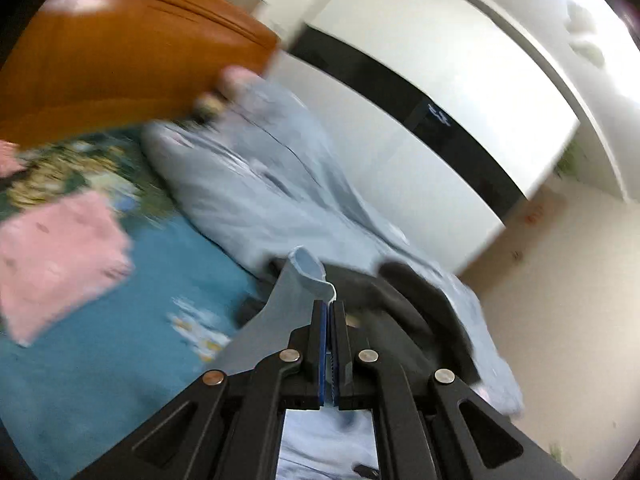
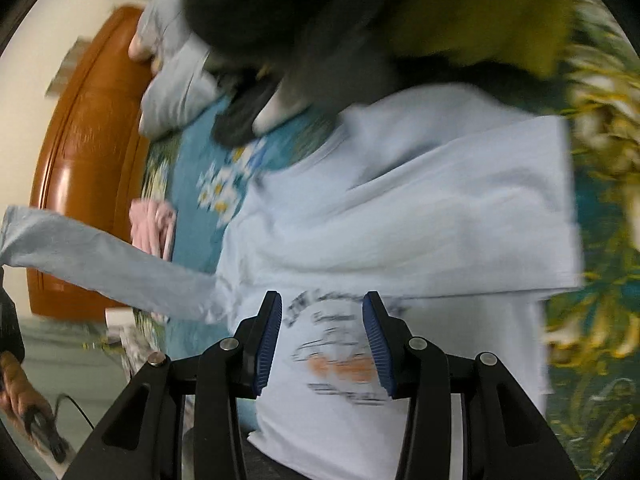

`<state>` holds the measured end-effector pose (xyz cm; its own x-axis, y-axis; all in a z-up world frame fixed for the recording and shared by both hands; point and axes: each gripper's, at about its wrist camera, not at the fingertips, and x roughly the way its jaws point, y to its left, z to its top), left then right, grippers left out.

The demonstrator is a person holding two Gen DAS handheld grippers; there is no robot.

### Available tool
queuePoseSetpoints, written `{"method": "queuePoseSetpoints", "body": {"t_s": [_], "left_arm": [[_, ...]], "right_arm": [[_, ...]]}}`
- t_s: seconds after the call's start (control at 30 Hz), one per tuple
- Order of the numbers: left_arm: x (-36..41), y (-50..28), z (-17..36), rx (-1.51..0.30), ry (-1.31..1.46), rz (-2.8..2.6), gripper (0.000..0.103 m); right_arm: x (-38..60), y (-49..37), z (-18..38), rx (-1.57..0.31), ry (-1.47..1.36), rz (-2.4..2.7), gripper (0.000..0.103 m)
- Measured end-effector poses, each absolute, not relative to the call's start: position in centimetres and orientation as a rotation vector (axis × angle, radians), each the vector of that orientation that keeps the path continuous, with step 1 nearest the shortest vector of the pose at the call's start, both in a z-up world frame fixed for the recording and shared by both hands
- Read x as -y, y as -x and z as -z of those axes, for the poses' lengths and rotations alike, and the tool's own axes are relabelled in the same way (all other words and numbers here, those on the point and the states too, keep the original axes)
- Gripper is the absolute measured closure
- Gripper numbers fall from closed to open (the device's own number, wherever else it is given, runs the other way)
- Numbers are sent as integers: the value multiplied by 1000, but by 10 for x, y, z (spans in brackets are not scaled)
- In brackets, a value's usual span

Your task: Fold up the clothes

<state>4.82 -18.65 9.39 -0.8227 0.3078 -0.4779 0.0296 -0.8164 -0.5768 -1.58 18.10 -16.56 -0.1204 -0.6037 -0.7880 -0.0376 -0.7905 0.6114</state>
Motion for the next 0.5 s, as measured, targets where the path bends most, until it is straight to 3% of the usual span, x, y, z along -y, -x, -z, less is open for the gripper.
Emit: {"method": "queuePoseSetpoints", "body": {"t_s": [0.3, 0.5], "left_arm": [[6, -14, 37, 846, 1348, -2338, 101], [-44, -12, 101, 778, 1601, -2227, 101]], "right_arm": [[-270, 9, 181, 808, -1828, 2054, 58], [-283, 8, 191, 835, -1830, 2053, 58]]}}
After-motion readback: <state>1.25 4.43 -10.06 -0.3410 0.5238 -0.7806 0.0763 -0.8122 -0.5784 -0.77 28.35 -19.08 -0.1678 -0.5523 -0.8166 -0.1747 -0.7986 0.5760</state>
